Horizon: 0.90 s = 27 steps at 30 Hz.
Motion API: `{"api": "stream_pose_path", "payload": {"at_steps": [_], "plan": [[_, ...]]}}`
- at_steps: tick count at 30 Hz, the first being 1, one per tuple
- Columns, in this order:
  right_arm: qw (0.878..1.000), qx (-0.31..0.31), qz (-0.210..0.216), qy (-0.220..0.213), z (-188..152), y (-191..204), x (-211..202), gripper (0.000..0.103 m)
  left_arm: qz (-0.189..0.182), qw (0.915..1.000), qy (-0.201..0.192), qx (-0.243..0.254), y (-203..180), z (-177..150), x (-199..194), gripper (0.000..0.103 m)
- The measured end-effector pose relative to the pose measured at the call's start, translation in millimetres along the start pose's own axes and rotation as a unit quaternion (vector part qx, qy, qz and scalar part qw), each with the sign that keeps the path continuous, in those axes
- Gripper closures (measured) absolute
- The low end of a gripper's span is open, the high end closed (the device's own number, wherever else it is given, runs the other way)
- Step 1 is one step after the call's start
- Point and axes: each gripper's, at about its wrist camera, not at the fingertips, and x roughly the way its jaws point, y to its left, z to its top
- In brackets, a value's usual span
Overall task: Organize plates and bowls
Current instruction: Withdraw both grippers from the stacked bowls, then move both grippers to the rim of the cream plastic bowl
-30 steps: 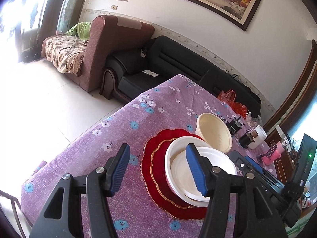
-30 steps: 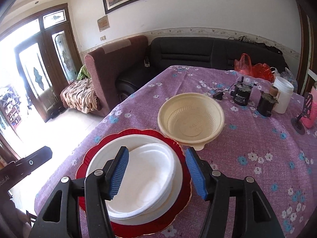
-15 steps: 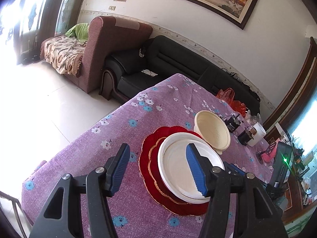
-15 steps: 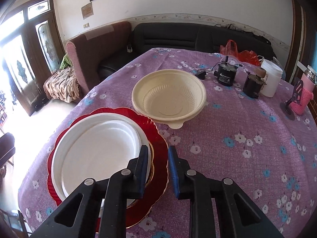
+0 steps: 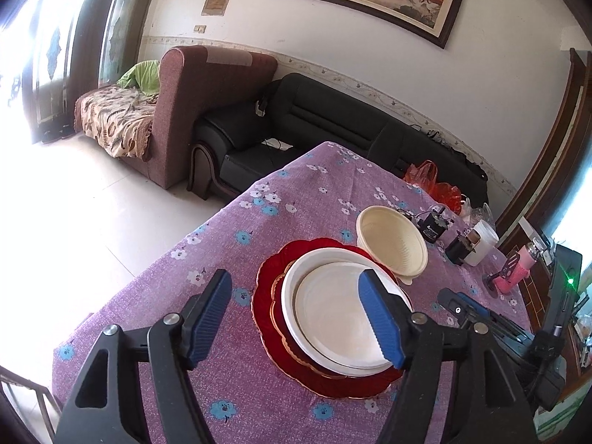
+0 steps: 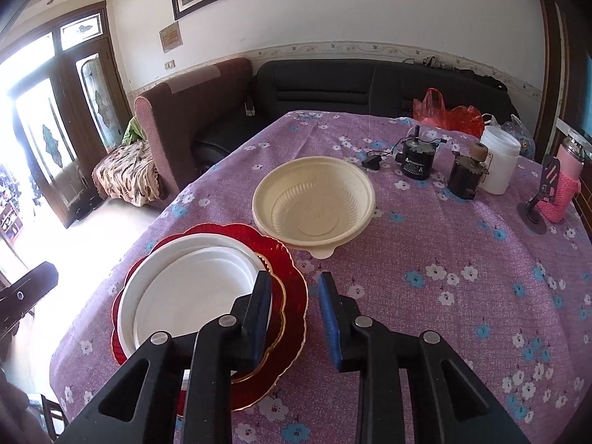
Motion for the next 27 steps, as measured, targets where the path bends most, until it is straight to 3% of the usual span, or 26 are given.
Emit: {"api": "stream_pose_path", "payload": {"at_steps": [8,16,21,27], "plan": [[1.000,0.009,-0.005,-0.023,7.5,-29.7,-42.0,0.055,-0.009,0.9966,-0.050,0.065,-43.3,19.3,-40.1,0.014],[0.996,0.010,-0.023,-0.081,37.9,-60.6,-109.5,0.042,-0.086,0.9874,-0.033,0.129,-83.8,65.5,-74.8,0.012],[0.990,0.001,-0.054,-0.131,68.0,-80.2,-159.1,0.035,-0.085,0.9836,-0.055,0.149,-102.0,112.2,-106.8,0.012],[0.978,-0.014,-0.098,-0.182,108.2,-92.3,-214.7,0.028,-0.042,0.9772,-0.111,0.176,-121.2,165.6,-143.6,0.012]]}}
